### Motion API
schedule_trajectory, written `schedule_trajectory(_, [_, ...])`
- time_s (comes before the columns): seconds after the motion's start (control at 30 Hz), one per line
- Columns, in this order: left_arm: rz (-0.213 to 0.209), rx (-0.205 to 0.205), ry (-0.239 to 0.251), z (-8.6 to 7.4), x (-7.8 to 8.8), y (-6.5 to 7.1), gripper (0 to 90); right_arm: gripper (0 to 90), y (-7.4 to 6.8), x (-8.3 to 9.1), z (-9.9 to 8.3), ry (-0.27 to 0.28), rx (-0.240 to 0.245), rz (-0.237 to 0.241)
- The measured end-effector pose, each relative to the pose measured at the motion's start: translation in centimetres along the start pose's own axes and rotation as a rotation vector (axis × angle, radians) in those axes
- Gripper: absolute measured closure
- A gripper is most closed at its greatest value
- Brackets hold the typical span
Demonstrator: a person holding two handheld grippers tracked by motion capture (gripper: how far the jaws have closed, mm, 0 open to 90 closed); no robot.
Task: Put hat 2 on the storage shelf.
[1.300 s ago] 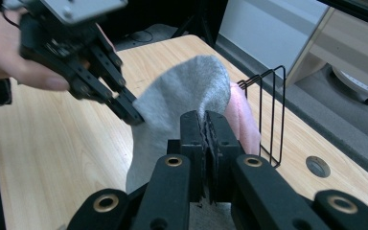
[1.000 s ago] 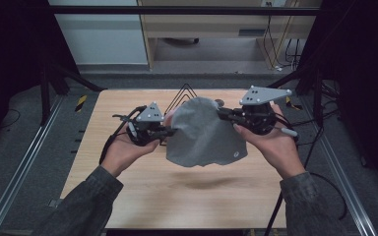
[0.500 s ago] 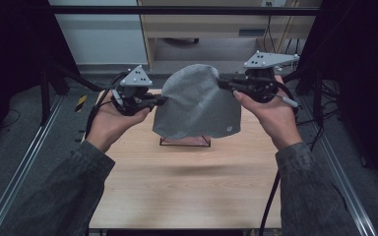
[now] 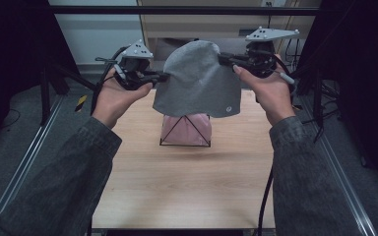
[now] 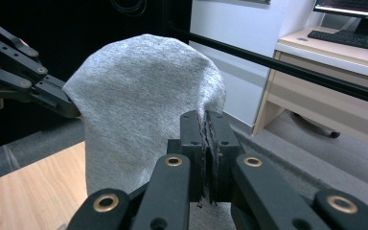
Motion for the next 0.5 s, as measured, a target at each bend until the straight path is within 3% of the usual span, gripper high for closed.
schedule_trajectory(0.17, [0.010, 0.005, -0.008, 0.1, -0.5, -0.8, 88.5, 87.5, 0.8, -0.8, 0.3, -0.003, 0.005, -0.016])
schedule_trajectory(0.5, [0.059, 0.045, 0.026, 0.5, -1.8, -2.2, 88.4, 87.4, 2.3, -1.4, 0.7, 0.017, -0.004, -0.054])
Point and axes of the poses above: each handheld gripper's, and its own axes: x roughly backward along the jaws, z roughly out of its top, y roughly to its right, the point moved 8 cm from there along -x, roughly forward along the jaws, and after that the axes turned 7 degrees about z, right-handed, at the moved point
